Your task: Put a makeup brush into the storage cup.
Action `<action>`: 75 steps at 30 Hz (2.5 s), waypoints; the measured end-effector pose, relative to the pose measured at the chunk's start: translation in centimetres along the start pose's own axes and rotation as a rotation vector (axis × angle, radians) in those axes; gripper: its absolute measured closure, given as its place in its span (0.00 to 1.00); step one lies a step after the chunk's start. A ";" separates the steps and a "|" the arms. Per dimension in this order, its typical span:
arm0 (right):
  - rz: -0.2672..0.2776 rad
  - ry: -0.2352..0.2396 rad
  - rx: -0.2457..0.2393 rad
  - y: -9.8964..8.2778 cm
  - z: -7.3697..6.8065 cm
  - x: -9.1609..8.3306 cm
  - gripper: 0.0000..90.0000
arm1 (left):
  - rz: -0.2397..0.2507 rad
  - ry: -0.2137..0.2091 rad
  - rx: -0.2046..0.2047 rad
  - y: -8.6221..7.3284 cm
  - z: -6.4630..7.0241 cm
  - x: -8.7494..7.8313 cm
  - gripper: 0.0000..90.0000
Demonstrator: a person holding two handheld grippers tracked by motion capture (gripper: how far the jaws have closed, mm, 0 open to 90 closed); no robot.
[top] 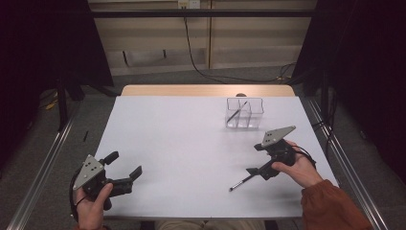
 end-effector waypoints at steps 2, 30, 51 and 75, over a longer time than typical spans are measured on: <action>-0.027 0.011 -0.021 0.1 -0.1 0.4 0.09 | -0.002 -0.006 0.000 0.0 0.1 0.1 0.03; -0.386 0.135 -0.192 -1.3 -2.1 4.6 0.43 | -0.016 -0.016 0.018 -0.1 0.2 0.4 0.03; -0.499 0.089 -0.304 -2.1 -2.5 5.4 0.59 | -0.017 -0.021 0.018 -0.1 0.3 0.5 0.03; -0.659 0.050 -0.313 -1.3 -2.4 5.7 0.82 | -0.033 -0.031 0.012 -0.3 0.2 0.7 0.03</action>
Point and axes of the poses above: each handheld gripper's, and its own axes: x roughly forward along the jaws, y roughly out of its top, z roughly to its right, the point moved 9 cm from there along x, roughly forward along the jaws, and after that the axes turned 12 degrees about -z, right-handed, at the moved point
